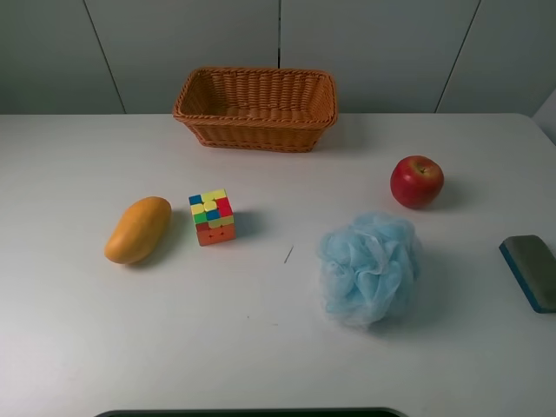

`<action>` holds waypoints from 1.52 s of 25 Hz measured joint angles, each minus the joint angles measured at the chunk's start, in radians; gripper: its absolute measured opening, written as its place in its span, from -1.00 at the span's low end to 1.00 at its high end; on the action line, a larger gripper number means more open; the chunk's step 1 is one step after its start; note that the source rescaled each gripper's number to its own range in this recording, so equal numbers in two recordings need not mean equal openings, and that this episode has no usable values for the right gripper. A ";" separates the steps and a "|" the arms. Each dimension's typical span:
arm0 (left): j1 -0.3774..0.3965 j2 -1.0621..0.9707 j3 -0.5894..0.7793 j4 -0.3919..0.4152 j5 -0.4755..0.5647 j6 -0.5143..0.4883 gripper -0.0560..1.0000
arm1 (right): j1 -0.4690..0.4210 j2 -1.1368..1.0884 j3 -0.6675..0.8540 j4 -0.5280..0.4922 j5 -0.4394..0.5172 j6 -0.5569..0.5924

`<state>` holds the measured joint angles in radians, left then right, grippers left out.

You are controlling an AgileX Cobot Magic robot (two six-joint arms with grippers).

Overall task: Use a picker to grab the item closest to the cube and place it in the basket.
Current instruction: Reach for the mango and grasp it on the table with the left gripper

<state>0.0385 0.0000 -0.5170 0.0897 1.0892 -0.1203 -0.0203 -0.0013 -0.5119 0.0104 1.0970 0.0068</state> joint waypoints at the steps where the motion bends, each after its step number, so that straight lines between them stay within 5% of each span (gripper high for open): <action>1: 0.000 0.000 0.000 0.000 0.000 0.000 1.00 | 0.000 0.000 0.000 0.000 0.000 0.000; 22: 0.000 0.016 -0.041 0.016 0.002 0.000 1.00 | 0.000 0.000 0.000 0.000 0.000 0.000; 28: 0.000 0.343 -0.299 0.021 -0.002 0.033 1.00 | 0.000 0.000 0.000 0.000 0.000 0.000; 34: 0.000 0.804 -0.648 -0.077 0.009 0.097 1.00 | 0.000 0.000 0.000 0.000 0.000 0.000; 38: -0.050 1.050 -0.731 -0.116 0.033 0.097 1.00 | 0.000 0.000 0.000 0.000 0.000 0.000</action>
<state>-0.0115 1.0499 -1.2480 -0.0264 1.1222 -0.0232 -0.0203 -0.0013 -0.5119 0.0104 1.0970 0.0068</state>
